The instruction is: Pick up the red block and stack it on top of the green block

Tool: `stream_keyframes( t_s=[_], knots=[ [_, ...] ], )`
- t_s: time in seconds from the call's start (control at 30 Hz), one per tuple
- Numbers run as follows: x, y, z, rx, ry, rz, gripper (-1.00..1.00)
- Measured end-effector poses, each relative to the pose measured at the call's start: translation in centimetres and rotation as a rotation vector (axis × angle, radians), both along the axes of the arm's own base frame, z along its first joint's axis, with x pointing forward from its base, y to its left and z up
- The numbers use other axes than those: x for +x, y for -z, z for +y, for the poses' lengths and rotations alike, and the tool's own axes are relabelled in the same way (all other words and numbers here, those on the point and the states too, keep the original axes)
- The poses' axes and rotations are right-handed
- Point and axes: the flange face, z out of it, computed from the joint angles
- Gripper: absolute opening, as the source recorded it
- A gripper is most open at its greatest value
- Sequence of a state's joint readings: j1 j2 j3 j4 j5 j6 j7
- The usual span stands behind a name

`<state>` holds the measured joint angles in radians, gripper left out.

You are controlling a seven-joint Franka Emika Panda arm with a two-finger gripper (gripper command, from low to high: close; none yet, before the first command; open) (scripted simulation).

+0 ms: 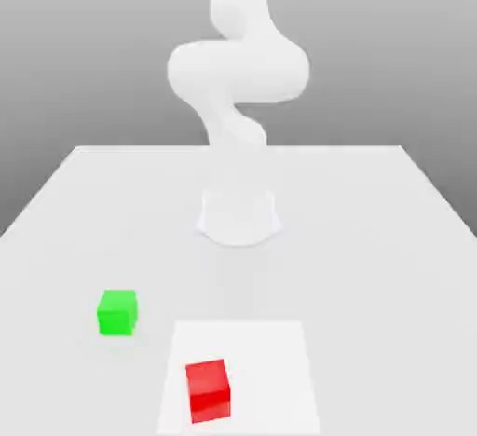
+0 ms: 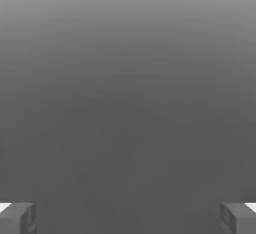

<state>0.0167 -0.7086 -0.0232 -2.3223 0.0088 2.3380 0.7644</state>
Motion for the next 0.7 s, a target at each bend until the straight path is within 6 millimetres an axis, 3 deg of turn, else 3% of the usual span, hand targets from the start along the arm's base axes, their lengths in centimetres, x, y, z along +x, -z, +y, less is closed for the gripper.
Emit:
stream_keyframes(
  t_s=[0.17,0.33,0.5,0.7],
  knots=[
    [5.7,9.1,-0.8,-0.005,-0.048,0.154,0.00],
    [9.2,18.8,-1.3,-0.017,-0.091,0.302,0.00],
    [10.5,28.7,-1.8,-0.035,-0.129,0.449,0.00],
    [9.4,40.3,-2.8,-0.069,-0.170,0.626,0.00]
  ],
)
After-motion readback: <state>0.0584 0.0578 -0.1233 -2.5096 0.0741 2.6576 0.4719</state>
